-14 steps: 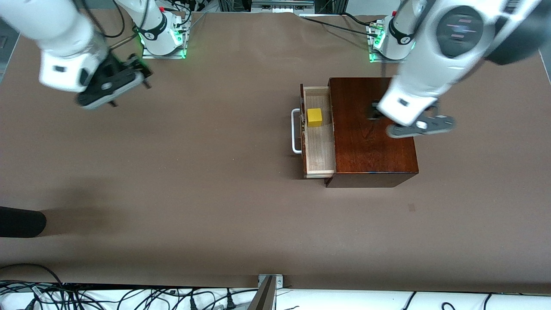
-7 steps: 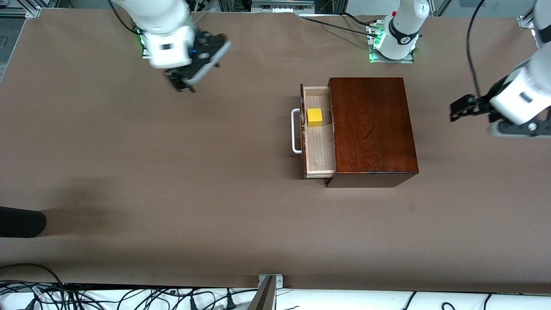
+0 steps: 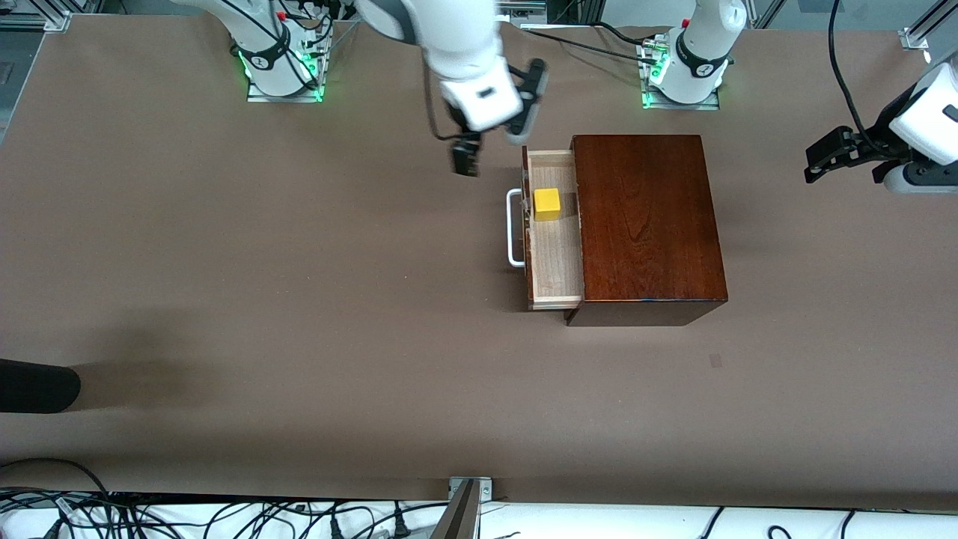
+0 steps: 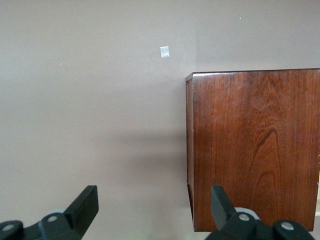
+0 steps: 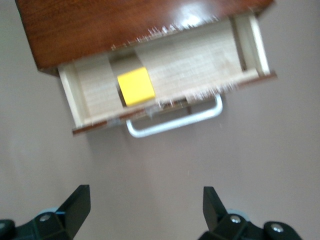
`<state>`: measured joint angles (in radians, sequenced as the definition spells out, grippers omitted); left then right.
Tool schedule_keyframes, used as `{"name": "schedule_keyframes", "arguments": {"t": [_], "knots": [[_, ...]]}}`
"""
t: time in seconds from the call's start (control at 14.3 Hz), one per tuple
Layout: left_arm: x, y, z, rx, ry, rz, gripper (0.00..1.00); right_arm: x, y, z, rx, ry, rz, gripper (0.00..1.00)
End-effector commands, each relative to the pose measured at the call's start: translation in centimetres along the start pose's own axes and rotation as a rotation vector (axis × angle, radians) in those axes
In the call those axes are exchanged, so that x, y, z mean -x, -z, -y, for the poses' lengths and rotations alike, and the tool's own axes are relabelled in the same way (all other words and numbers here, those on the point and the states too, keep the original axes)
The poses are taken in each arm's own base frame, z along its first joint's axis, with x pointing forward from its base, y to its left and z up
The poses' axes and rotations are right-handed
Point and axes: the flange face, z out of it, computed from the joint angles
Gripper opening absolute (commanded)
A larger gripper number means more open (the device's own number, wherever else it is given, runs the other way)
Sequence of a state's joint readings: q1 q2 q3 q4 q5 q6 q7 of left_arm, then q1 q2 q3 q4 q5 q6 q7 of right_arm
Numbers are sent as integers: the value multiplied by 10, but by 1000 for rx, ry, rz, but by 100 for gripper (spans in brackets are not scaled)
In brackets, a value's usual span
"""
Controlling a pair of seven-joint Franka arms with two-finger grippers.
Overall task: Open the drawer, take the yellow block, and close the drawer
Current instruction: 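Lower the right gripper into the drawer and grasp the yellow cube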
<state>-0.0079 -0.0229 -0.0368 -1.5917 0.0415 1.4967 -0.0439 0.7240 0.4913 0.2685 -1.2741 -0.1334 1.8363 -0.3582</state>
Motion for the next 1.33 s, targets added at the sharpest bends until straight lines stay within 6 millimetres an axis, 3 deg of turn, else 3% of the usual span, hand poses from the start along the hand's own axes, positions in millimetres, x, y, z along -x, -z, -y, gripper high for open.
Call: {"name": "schedule_keyframes", "arguments": {"t": [0.0, 0.21, 0.56, 1.26], "knots": [[7, 1, -6, 16, -13, -7, 100, -46, -34, 18, 50, 112, -12, 100], [6, 9, -1, 19, -1, -33, 100, -61, -56, 33, 85, 233, -22, 100], [0, 7, -1, 23, 37, -68, 100, -69, -96, 38, 107, 370, 8, 100], [3, 9, -3, 23, 46, -57, 100, -74, -157, 43, 93, 357, 24, 100]]}}
